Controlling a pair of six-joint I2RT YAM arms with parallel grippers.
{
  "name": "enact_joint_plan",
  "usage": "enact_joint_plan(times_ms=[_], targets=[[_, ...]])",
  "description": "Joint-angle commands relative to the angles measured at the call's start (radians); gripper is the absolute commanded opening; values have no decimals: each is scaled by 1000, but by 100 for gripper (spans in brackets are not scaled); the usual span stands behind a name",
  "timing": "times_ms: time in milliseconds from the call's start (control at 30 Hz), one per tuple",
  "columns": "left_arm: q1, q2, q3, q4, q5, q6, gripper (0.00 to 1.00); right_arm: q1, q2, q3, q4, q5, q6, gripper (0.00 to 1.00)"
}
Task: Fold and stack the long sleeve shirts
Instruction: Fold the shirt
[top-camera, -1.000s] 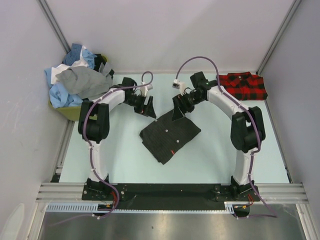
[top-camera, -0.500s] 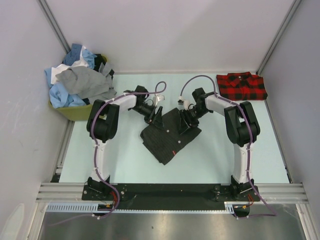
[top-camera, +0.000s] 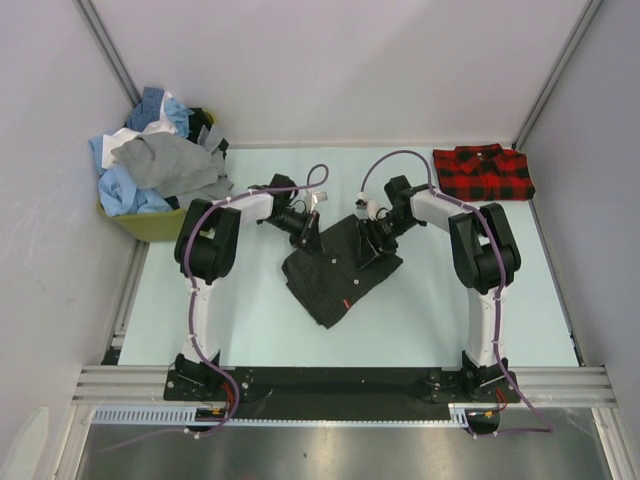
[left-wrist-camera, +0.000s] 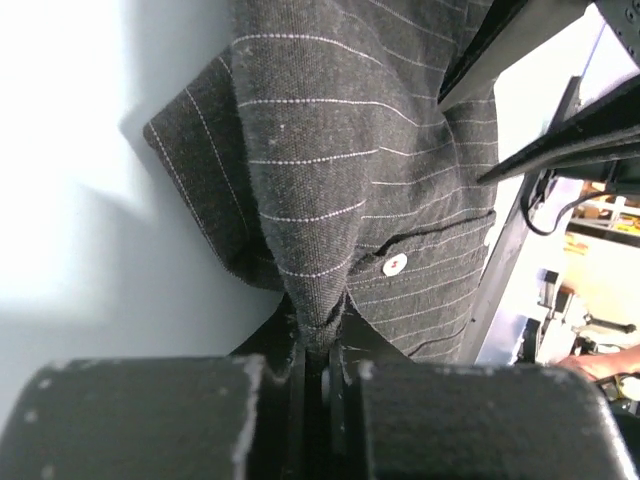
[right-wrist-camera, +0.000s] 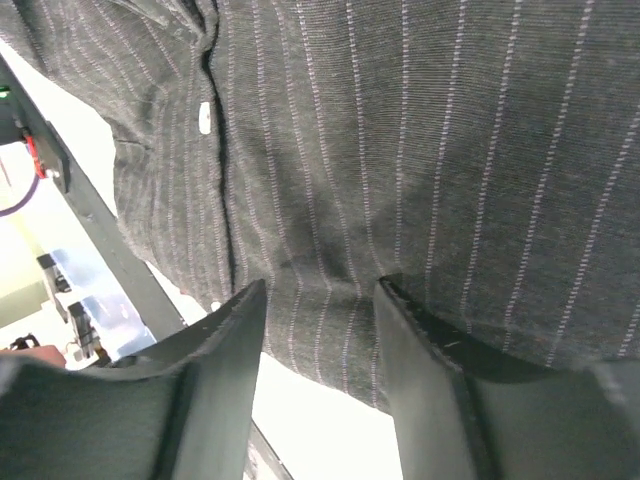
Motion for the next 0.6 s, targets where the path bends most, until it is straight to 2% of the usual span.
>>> enact_joint_plan(times_ms=[0,33,200,267,367,400,500,567], targets=[[-4,-79,85,-58,-79,77,0,-17,-46,-40,34,8,23,58],[-4,-105,96,-95,-102,94,0,-23,-60,-55,52,-9,40,66],[0,-145,244,-241,-278,215,0,-91,-136,-77,75,-71,86,77],[3,-142,324,-328,-335,260,0,-135,-162,-78,72,-78,87,78],[2,-122,523,-433,-485,341,0,-183,-185,-80,69,-92,95,79],[0,-111,639,-454,-528,364,0,-216,-188,-80,71,-97,98,79],[-15,-67,851,-520,-713,450,0,-264,-206,-103,101,-116,127,79],[-44,-62,891,-511,-870,557,0,-281,-223,-120,115,-135,152,79]])
